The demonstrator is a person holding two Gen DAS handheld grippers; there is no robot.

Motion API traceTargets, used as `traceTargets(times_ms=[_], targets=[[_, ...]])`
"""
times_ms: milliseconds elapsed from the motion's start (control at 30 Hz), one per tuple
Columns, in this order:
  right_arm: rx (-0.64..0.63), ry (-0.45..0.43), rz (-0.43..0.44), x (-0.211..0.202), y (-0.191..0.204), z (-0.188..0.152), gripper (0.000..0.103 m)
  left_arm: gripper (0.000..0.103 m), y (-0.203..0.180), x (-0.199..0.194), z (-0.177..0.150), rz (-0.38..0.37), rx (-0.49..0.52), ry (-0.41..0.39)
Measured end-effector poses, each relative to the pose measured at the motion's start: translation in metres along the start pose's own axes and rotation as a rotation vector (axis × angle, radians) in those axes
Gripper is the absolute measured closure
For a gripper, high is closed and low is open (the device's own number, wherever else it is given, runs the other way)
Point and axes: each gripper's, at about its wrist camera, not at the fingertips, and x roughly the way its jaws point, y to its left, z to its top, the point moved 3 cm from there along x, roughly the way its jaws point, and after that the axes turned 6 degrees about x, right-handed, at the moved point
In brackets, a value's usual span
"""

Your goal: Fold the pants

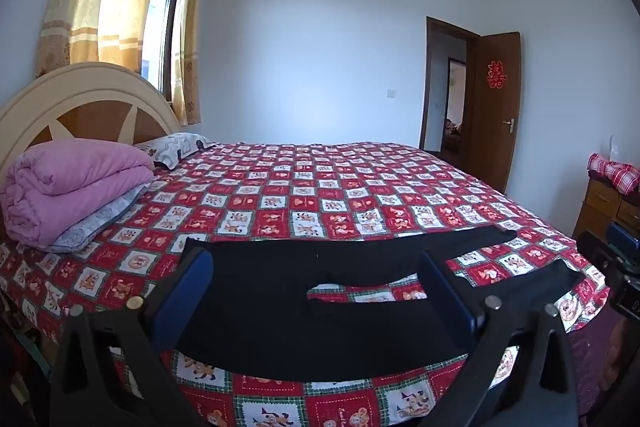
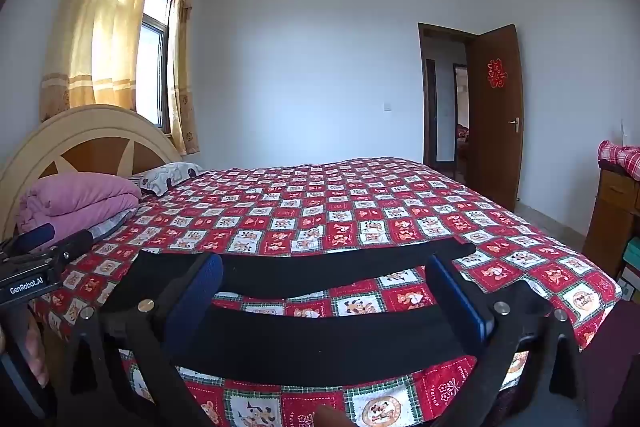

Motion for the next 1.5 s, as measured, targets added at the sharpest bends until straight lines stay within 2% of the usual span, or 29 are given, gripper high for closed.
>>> traceTargets(times_ms=[100,200,1500], targets=[[-0.014,0.0,-0.003,0.0002,0.0004,0.0004,0.001,0.0,-0.0026,-0.0013,0.0007,0.006,0.006,-0.008],[-0.01,-0.002,-0.003,-0.0038,0.0025,-0.0024,0.001,0.0,0.0,-0.0014,-0.0024,-0.023,-0.019,0.003],[-0.006,0.02,-0.003,0.0052,0.0003,-0.0054,0.001,0.0,0.0,0.004,-0.0072,-0.019,-0.025,0.01]])
